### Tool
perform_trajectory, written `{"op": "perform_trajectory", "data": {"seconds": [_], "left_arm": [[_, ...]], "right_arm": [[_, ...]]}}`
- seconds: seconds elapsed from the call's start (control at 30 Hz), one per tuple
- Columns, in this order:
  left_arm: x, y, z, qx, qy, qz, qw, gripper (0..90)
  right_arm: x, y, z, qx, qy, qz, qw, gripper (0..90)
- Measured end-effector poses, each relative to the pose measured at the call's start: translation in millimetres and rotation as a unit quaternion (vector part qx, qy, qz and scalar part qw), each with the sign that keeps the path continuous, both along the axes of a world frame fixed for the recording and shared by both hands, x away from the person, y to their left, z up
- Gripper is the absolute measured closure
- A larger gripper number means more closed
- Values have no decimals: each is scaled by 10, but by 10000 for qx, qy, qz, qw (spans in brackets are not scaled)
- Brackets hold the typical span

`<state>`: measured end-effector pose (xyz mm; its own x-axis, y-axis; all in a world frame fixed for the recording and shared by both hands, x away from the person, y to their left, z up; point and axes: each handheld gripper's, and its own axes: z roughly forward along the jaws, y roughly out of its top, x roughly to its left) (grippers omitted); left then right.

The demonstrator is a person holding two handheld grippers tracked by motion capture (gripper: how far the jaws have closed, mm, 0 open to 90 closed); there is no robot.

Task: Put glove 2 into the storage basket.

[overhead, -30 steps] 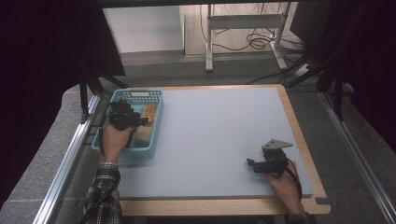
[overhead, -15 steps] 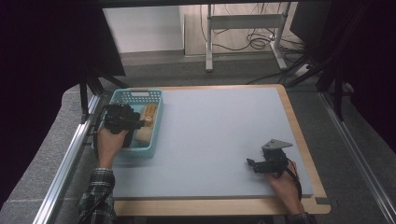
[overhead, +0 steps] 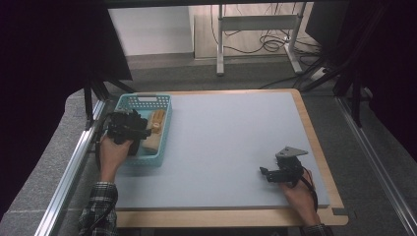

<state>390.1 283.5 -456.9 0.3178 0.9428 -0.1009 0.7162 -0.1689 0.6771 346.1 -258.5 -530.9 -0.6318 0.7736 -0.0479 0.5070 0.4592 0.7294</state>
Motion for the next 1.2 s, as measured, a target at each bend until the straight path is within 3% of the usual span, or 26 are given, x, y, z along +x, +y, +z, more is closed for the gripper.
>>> {"op": "perform_trajectory", "data": {"seconds": [1.2], "left_arm": [[-277,-280,180,-58,-266,-457,9986,28]], "right_arm": [[0,0,0,-5,-3,1,10000,163]]}}
